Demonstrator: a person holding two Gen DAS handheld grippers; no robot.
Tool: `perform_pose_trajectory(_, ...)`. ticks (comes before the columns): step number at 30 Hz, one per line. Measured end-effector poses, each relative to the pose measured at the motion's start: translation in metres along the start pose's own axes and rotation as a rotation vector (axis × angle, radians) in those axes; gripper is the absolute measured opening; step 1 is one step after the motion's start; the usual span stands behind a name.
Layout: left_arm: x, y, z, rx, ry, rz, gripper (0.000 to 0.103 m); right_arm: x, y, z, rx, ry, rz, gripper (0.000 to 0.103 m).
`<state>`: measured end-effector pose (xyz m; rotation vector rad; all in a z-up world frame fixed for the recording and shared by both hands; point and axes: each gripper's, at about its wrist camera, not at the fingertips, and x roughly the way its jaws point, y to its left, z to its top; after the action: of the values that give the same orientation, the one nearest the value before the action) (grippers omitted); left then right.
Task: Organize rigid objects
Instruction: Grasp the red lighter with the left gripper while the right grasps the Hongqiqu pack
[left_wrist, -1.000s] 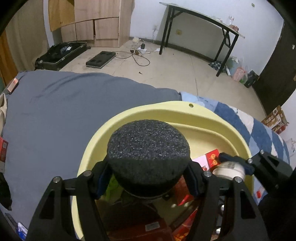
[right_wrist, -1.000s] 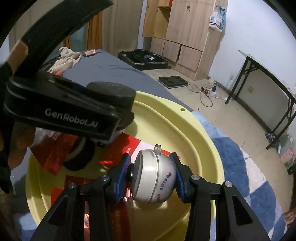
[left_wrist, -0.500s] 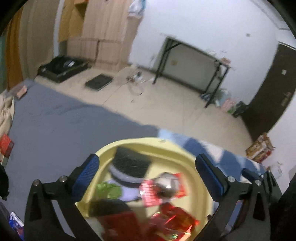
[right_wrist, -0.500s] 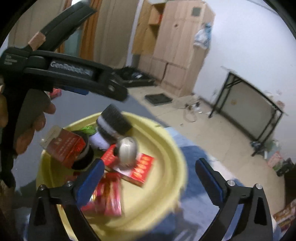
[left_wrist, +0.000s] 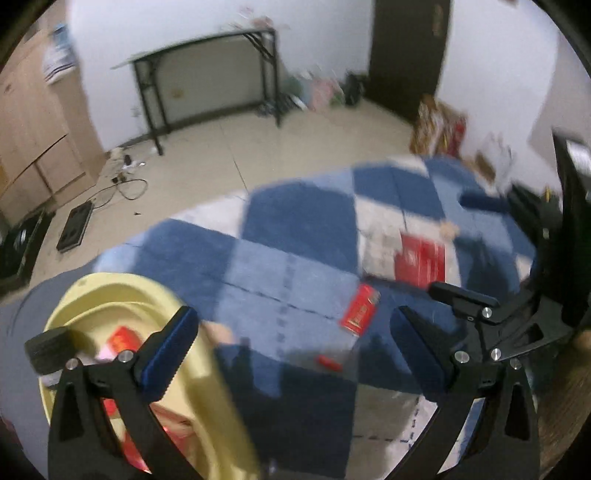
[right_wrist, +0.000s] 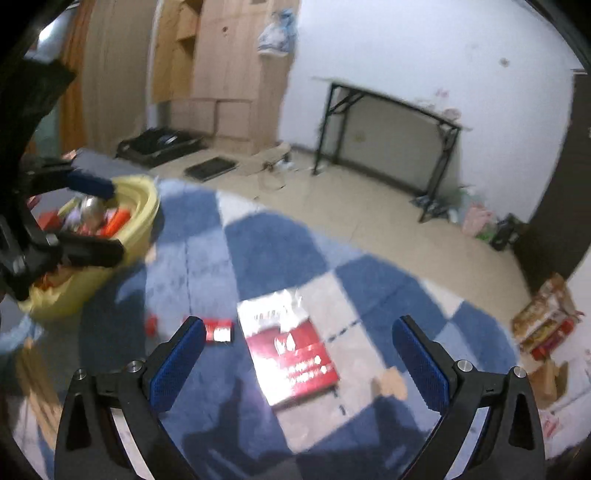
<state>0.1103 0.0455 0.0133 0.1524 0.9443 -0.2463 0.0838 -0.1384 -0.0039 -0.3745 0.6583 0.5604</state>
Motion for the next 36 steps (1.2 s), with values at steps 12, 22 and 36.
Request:
perform_pose_trajectory(12,0.064,-0.043,-0.021,0.167,0.122,0.025,0.095,0.043,-0.038,-0.014,0.014,0.043,0.094,0.102)
perform_pose_trajectory(22,0.054,-0.049,-0.016,0.172,0.078,0.007,0.025,0.069,-0.033,-0.015,0.011,0.076,0.105,0.065)
perform_pose_trajectory(36,0.061,-0.030,-0.014,0.098,0.106,-0.024,0.055,0.075,-0.035,-0.017,0.036,0.078,0.126,0.063)
